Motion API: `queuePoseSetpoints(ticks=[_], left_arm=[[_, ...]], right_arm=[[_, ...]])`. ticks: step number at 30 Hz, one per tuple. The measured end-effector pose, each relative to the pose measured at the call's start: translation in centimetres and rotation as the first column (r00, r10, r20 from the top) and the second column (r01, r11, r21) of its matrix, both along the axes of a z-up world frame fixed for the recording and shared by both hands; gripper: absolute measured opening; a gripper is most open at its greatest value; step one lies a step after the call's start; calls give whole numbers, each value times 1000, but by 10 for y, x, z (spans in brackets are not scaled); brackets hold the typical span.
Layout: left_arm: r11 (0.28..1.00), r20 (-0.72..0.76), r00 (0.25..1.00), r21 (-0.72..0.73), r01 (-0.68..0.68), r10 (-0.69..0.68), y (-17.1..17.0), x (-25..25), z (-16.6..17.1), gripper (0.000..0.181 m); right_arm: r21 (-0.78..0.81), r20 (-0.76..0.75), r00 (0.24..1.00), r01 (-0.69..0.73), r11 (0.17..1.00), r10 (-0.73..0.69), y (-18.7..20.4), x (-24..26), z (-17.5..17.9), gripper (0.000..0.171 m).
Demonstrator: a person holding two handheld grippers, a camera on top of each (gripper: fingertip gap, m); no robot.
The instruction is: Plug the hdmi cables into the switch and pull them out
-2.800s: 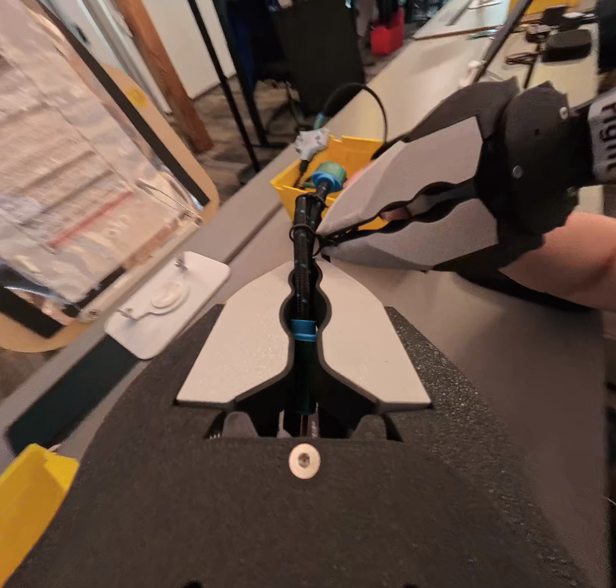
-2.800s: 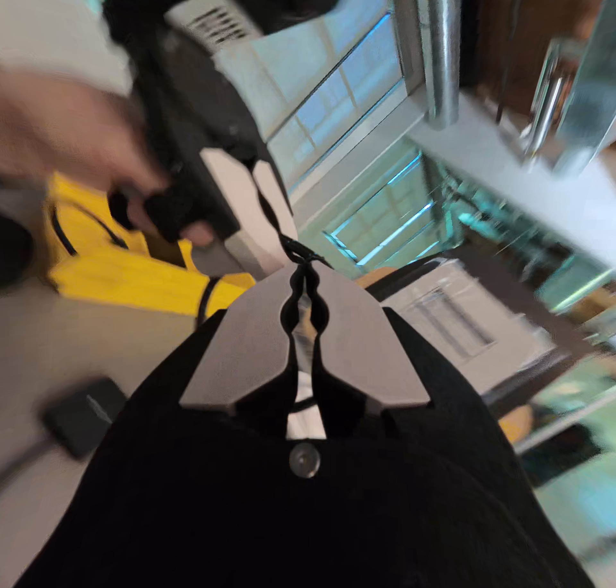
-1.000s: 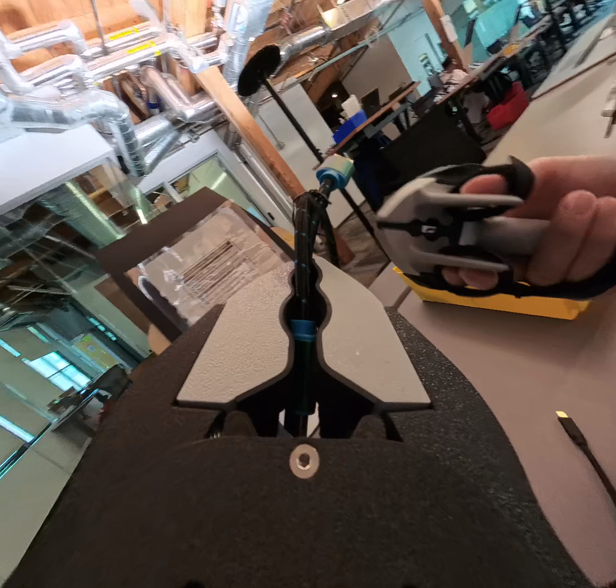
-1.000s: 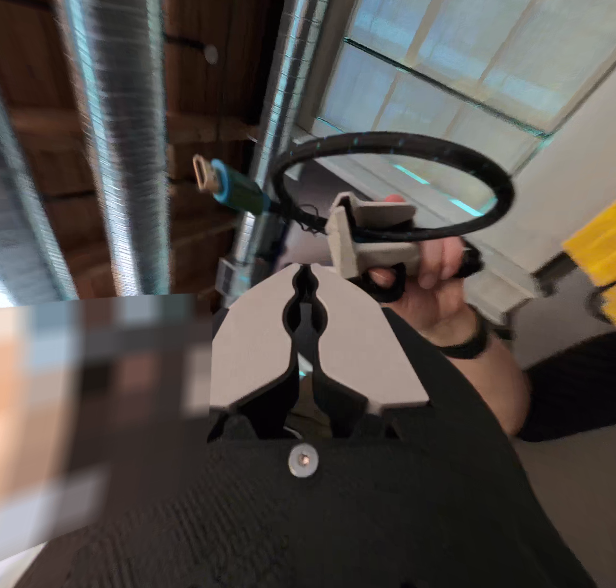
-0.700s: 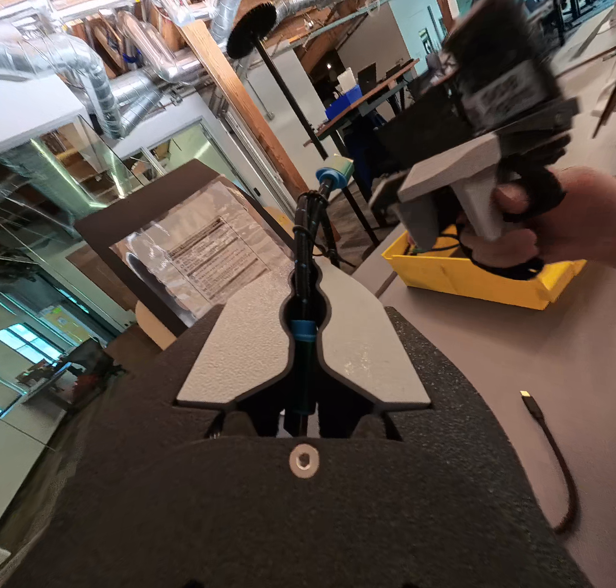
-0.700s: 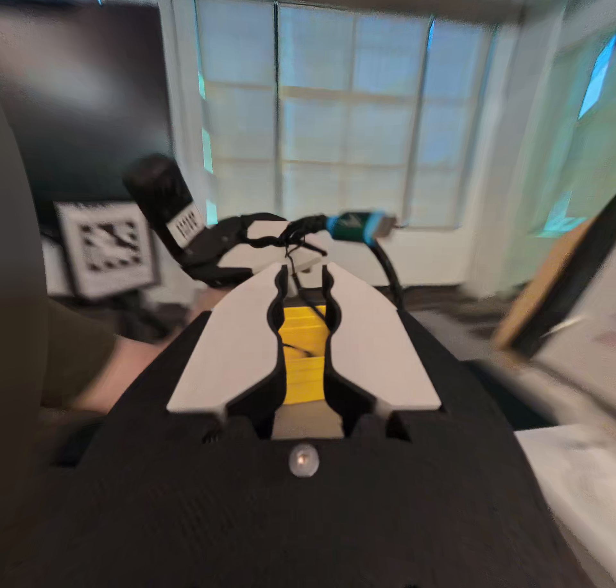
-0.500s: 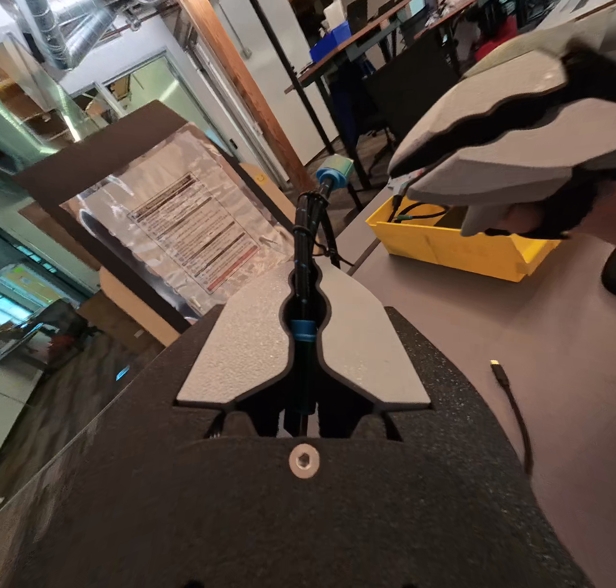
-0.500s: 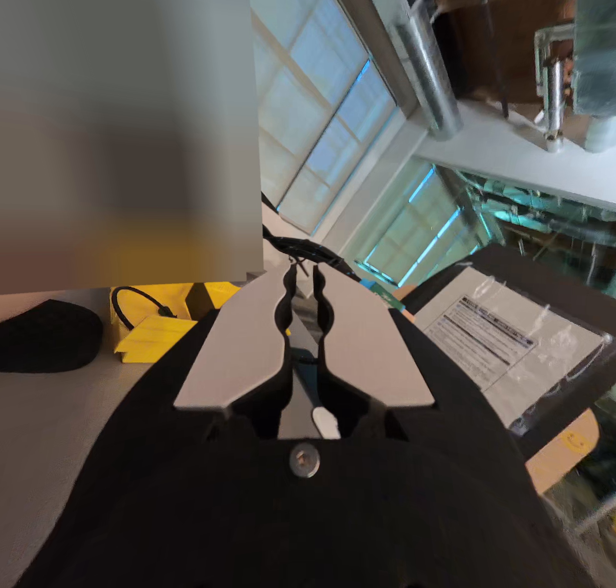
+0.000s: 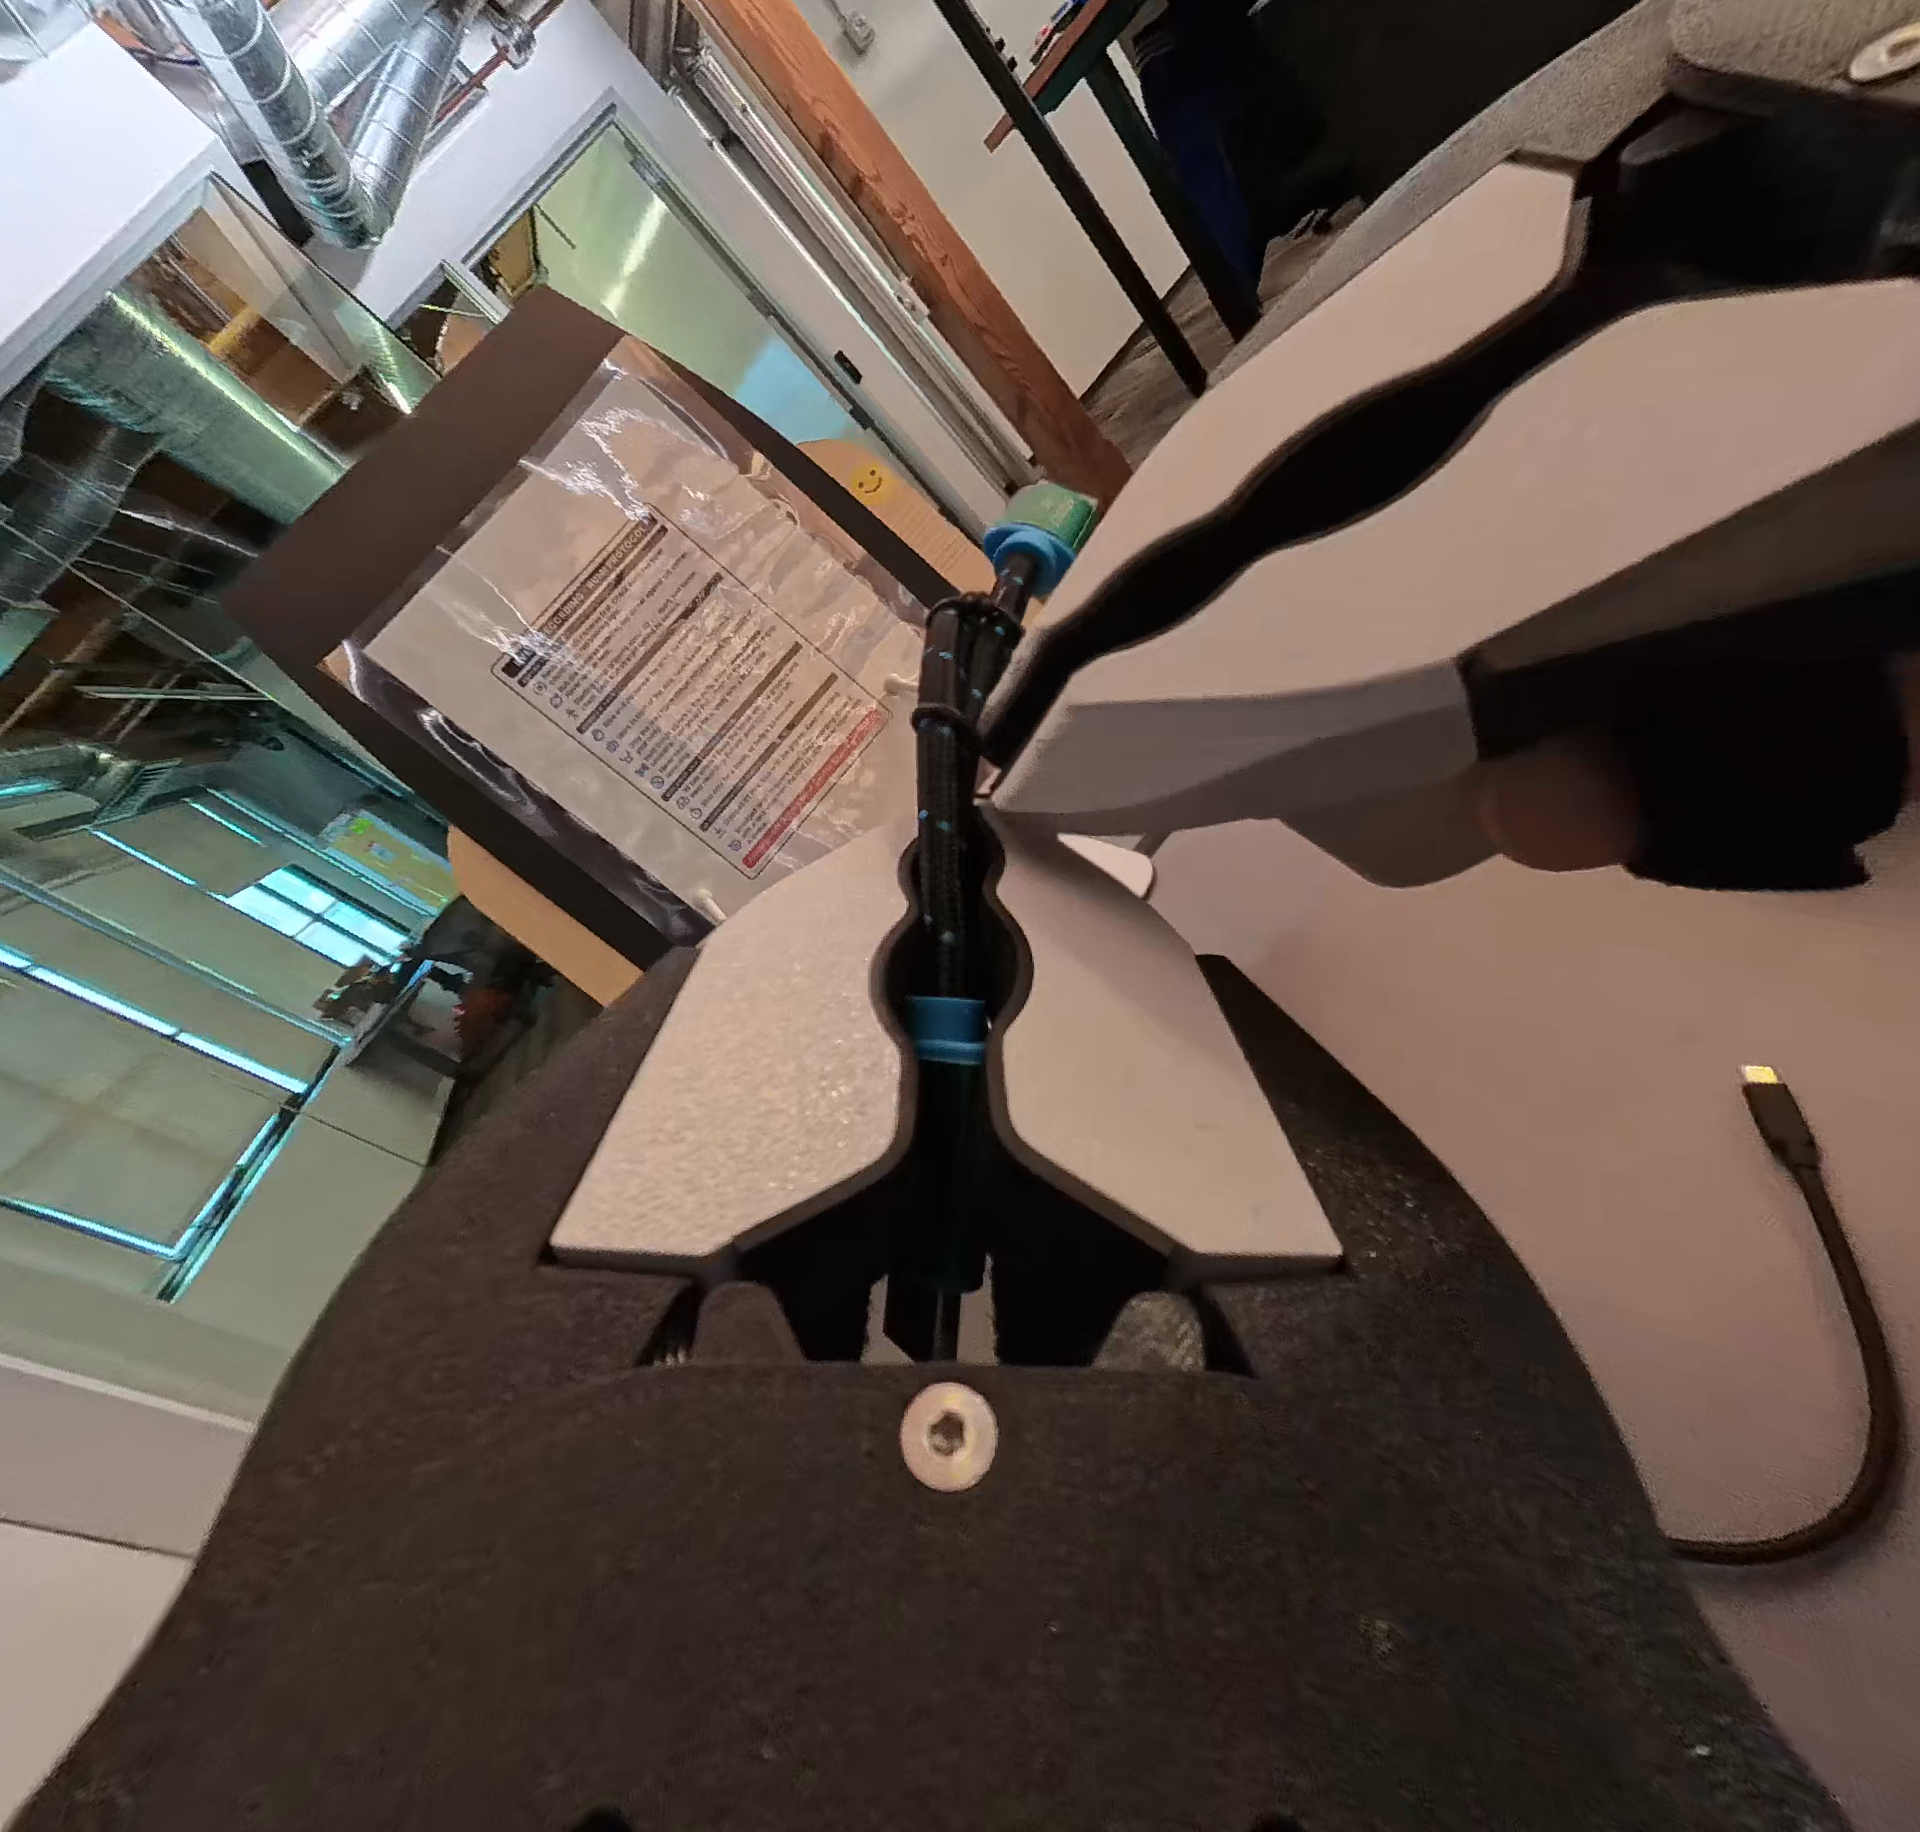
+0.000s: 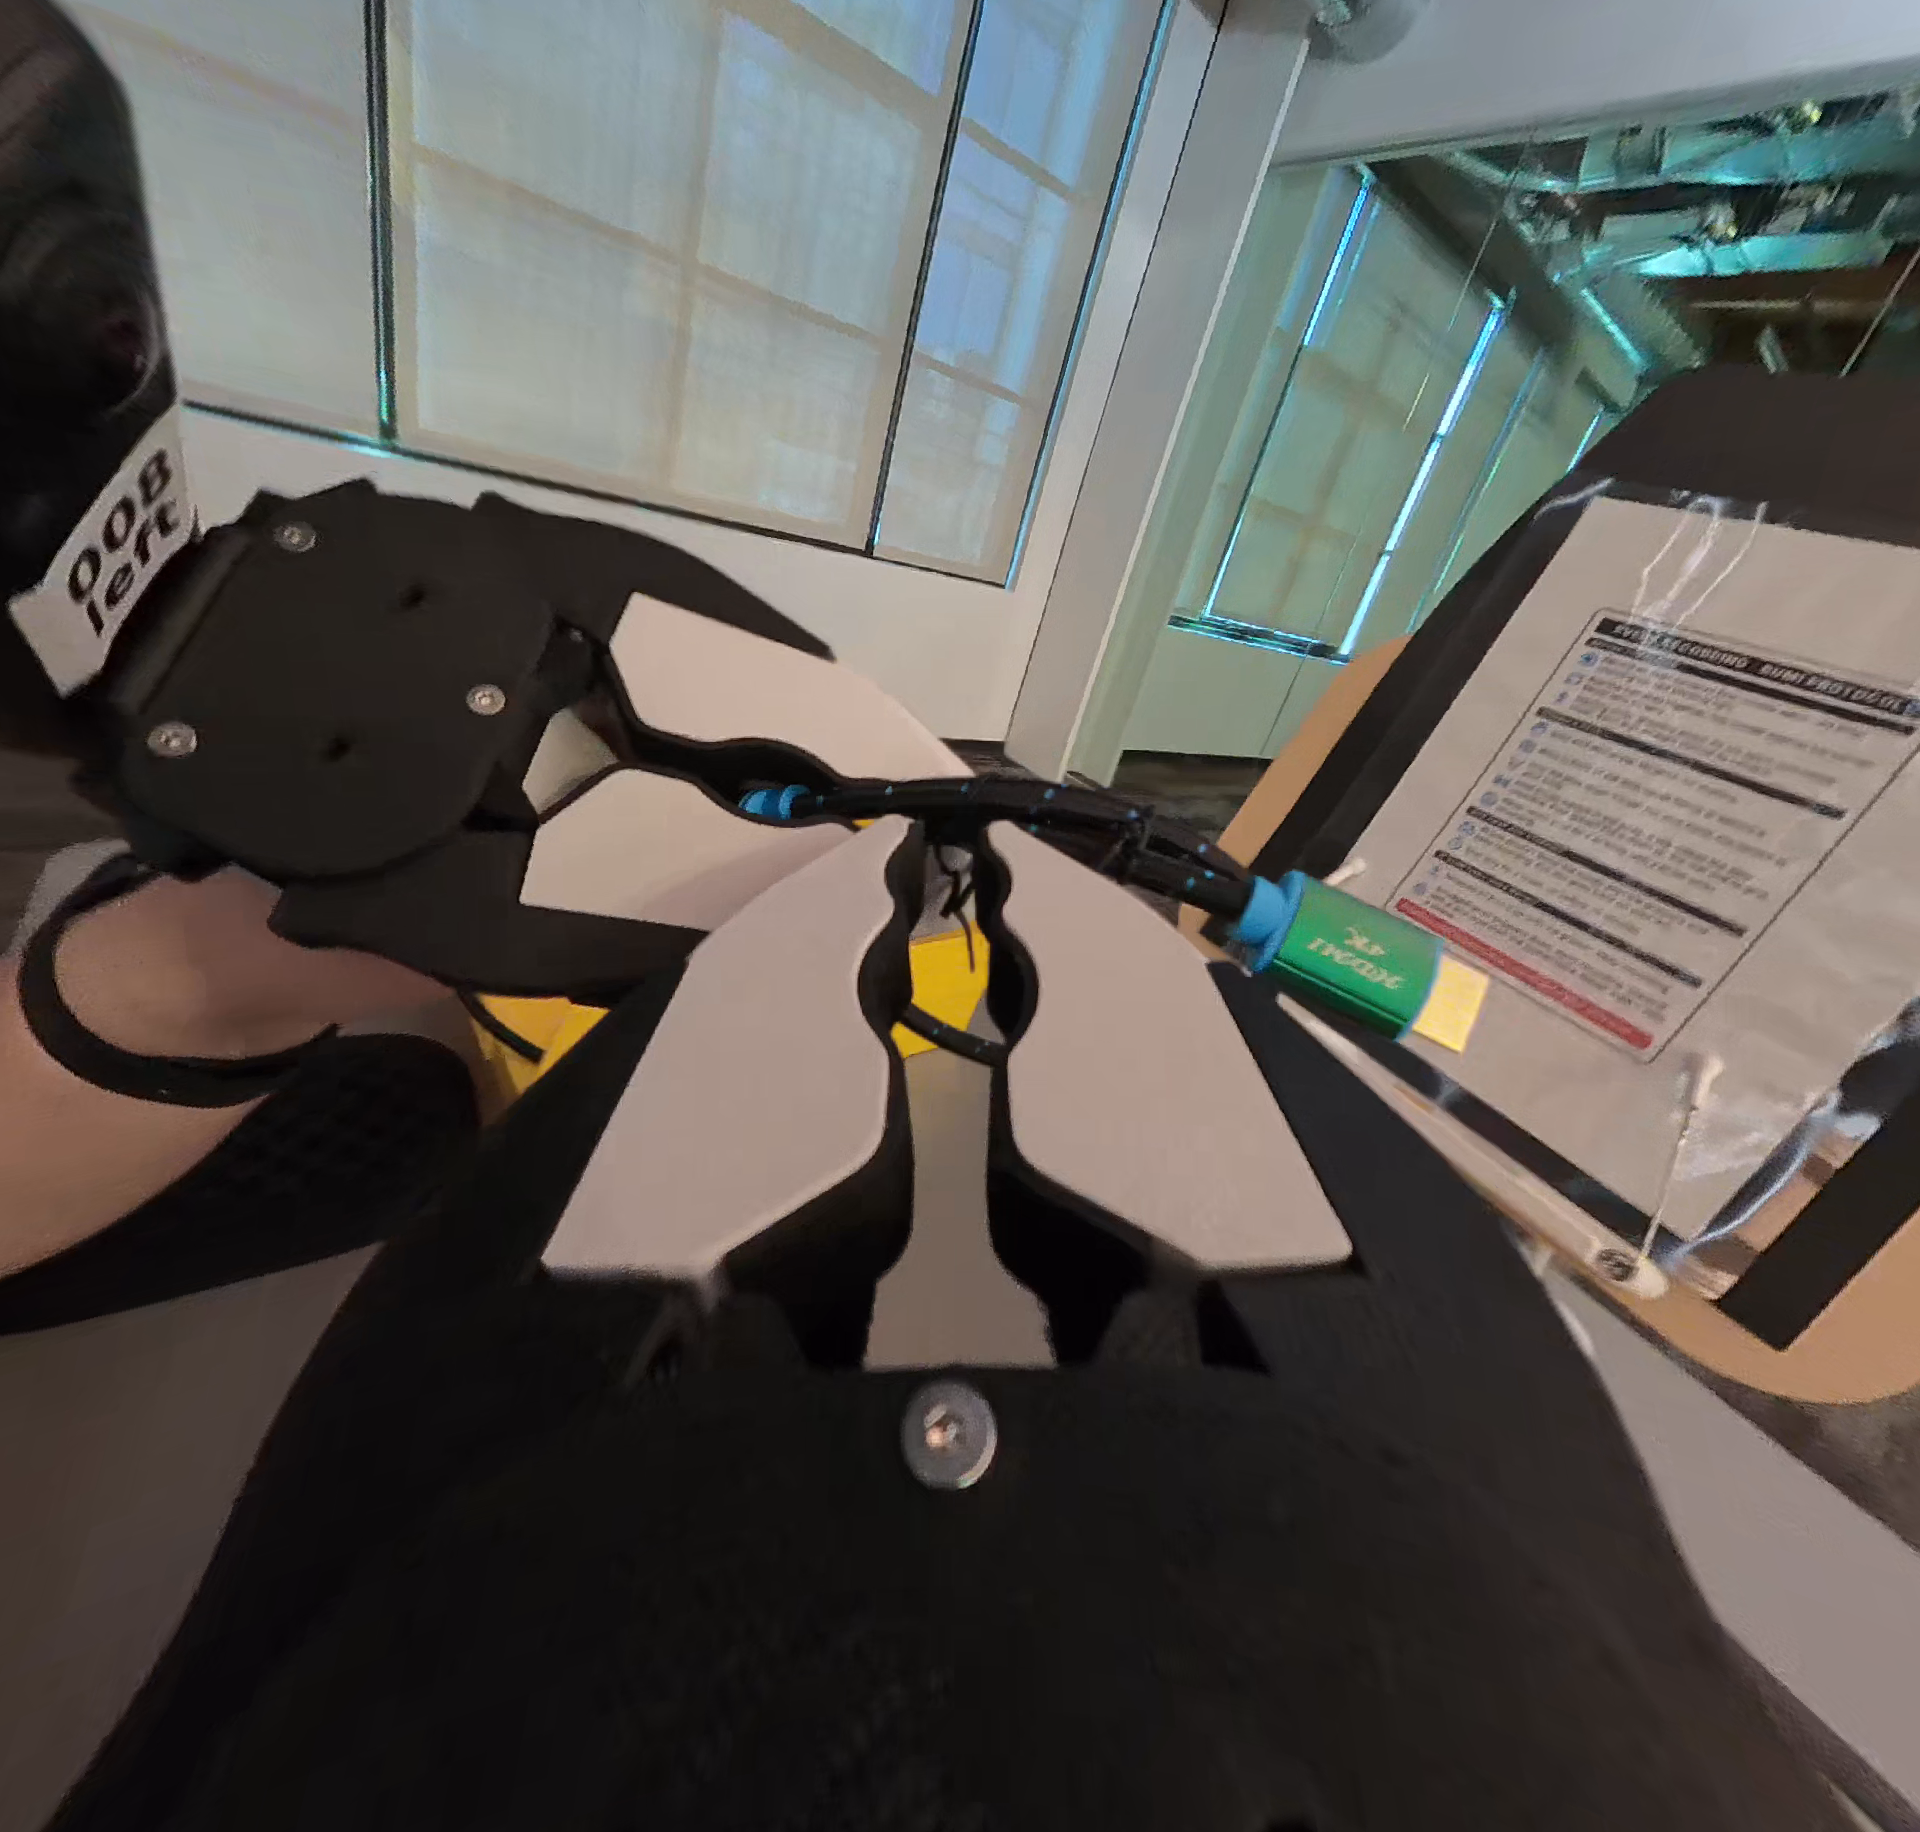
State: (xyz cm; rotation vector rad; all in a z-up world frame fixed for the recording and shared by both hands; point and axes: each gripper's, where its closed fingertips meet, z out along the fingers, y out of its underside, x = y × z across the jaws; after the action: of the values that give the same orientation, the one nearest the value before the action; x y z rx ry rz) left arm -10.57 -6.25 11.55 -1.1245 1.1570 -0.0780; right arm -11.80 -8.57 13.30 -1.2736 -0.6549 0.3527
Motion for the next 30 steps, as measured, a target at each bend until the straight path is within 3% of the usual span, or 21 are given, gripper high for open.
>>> queuePoseSetpoints(ticks=[1,8,11,15,20,24,27,30], left_arm=[[1000,-3,1000,15,-7,7,0,0,0,4],[998,-2,999,40,-46,46,2,3,-2,3],[998,-26,999,58,-40,41,4,2,-3,3],[995,-40,999,94,-32,36,6,1,-2,3],[972,-33,989,189,-137,146,21,-13,7,3],[999,22,999,34,-38,37,20,-14,7,3],[994,16,996,66,-85,84,25,-23,13,3],[994,0,995,41,-103,103,30,-29,11,3]], right_arm=[[-9,-20,1000,-6,1000,6,0,2,1,6],[-79,-35,999,-44,996,41,3,3,-5,1],[-199,-96,982,-179,964,163,0,3,-6,1],[-394,-363,857,-496,774,365,-7,9,-6,0],[-439,-489,726,-683,583,483,-24,6,-4,0],[-430,-424,772,-631,645,473,-22,12,-2,0],[-382,-437,757,-645,662,486,-24,24,9,0],[-309,-405,779,-610,730,480,-29,47,29,0]])
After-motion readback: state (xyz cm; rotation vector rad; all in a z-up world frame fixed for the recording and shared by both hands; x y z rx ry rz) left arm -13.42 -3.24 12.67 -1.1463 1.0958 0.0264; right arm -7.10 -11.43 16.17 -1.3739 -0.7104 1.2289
